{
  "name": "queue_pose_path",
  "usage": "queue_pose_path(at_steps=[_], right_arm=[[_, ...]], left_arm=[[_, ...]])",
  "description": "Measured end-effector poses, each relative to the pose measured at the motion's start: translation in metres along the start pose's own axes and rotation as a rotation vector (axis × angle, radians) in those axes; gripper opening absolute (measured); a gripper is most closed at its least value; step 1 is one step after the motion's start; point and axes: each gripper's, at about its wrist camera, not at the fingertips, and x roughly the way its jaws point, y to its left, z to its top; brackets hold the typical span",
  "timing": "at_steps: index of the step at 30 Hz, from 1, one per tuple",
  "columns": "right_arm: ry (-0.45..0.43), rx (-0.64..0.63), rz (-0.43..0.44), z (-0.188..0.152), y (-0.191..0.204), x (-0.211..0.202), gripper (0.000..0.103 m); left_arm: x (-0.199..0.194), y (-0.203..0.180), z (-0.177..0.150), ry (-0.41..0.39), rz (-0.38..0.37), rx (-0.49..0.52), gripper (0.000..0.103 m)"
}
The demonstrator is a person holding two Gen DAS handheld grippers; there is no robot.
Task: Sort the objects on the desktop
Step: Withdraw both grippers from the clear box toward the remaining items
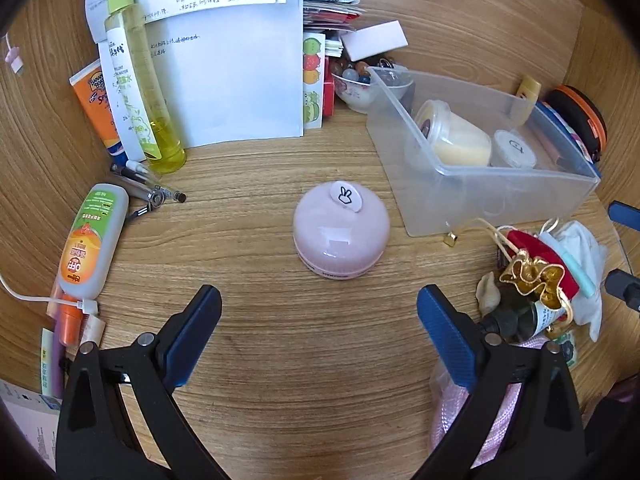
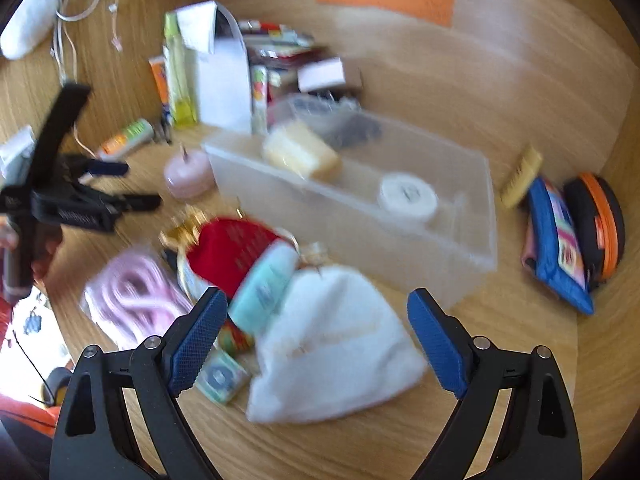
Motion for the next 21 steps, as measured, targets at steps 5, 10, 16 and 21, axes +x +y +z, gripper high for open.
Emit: queue_pose_path(at_steps=[5,10,16,21], right_arm=[[0.036,-0.015,0.076,0.015,0.009,0.017,0.056],[0.114,-0.004,0.123,0.014,0.012,0.036,0.031],[0.153,-0.006,0.118,0.010,0.010,0.036,0.027],[0.206,-0.049,0.079,0.010,0.013,0.046,0.027]], left_arm=[[0.004,0.001,0.004,-0.001,-0.001,-0.006,0.099],[0.011,0.000,0.008,0.007,-0.013,0.002,0.099],[0.019,0.000,0.011,0.016,-0.029,-0.001,0.099],[0.031,0.000,0.017,0.034,-0.034,0.000,0.099]])
